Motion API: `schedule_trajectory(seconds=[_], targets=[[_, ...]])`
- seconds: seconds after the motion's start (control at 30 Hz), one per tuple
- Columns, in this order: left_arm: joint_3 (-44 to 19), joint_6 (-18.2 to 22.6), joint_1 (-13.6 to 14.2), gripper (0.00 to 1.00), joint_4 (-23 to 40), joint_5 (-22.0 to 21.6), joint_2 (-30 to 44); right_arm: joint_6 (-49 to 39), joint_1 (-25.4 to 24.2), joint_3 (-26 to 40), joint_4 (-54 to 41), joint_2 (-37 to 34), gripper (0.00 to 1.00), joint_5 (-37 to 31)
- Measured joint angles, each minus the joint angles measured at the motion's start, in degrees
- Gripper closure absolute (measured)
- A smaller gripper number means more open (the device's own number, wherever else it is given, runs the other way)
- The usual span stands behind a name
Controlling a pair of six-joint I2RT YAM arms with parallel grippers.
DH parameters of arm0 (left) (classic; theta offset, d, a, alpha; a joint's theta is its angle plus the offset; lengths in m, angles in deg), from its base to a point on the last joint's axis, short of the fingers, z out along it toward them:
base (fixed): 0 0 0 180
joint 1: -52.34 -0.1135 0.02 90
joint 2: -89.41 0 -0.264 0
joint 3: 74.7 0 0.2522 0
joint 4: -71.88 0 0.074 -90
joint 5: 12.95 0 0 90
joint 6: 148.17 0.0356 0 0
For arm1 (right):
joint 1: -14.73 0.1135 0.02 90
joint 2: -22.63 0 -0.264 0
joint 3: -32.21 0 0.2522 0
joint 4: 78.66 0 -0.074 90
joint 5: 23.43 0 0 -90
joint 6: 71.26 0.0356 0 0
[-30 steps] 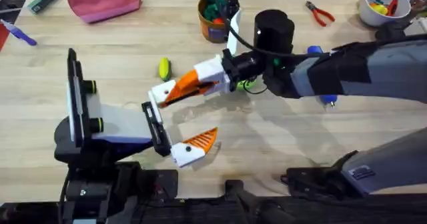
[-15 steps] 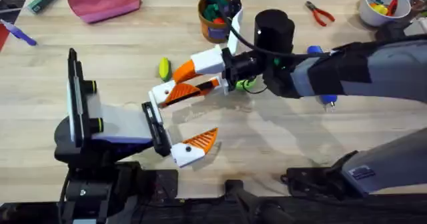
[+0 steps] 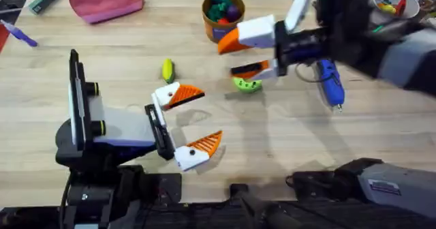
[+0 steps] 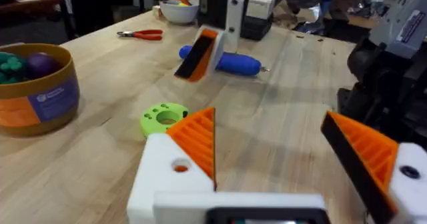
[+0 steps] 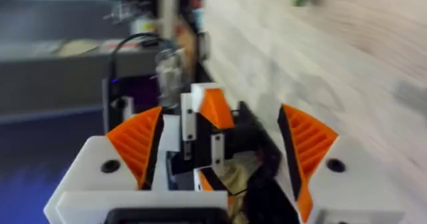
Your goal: Pick up the gripper from the table and insert it into the empty holder that is missing its gripper. Then pick up a screw, insert it into the mounting hole, and use the screwdriver to tighten it. Finally, clean up the table by picking up the vegetable and placing it into the bucket.
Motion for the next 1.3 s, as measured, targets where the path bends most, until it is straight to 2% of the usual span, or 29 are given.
schedule_trajectory(seconds=[0.1, 0.23, 0.37, 0.5, 0.63, 0.77, 1.07, 1.3], targets=[[0.0, 0.0, 0.0, 0.015, 0.0, 0.0, 0.0, -10.1, -2.1, 7.8, -19.6, 1.3, 0.068, -5.7], [0.0, 0.0, 0.0, 0.015, 0.0, 0.0, 0.0, -22.1, -2.3, 19.2, -39.8, 1.3, 0.068, -17.7], [0.0, 0.0, 0.0, 0.014, 0.0, 0.0, 0.0, -30.2, 0.0, 28.5, -52.3, 1.2, 0.071, -32.3], [0.0, 0.0, 0.0, 0.014, 0.0, 0.1, 0.0, -34.2, 4.3, 36.5, -61.4, -0.1, 0.098, -47.0], [0.0, 0.0, 0.0, 0.015, 0.0, 0.0, 0.0, -36.1, 9.1, 41.3, -64.7, -3.8, 0.108, -57.0], [0.0, 0.0, 0.0, 0.015, 0.0, 0.1, 0.0, -36.9, 12.3, 41.7, -65.3, -8.2, 0.117, -62.2], [0.0, 0.0, 0.0, 0.015, 0.0, 0.0, 0.0, -35.8, 13.2, 41.7, -65.2, -16.0, 0.172, -65.8], [0.0, 0.0, 0.0, 0.015, 0.0, 0.0, 0.0, -33.9, 14.4, 39.7, -62.1, -17.6, 0.205, -66.1]])
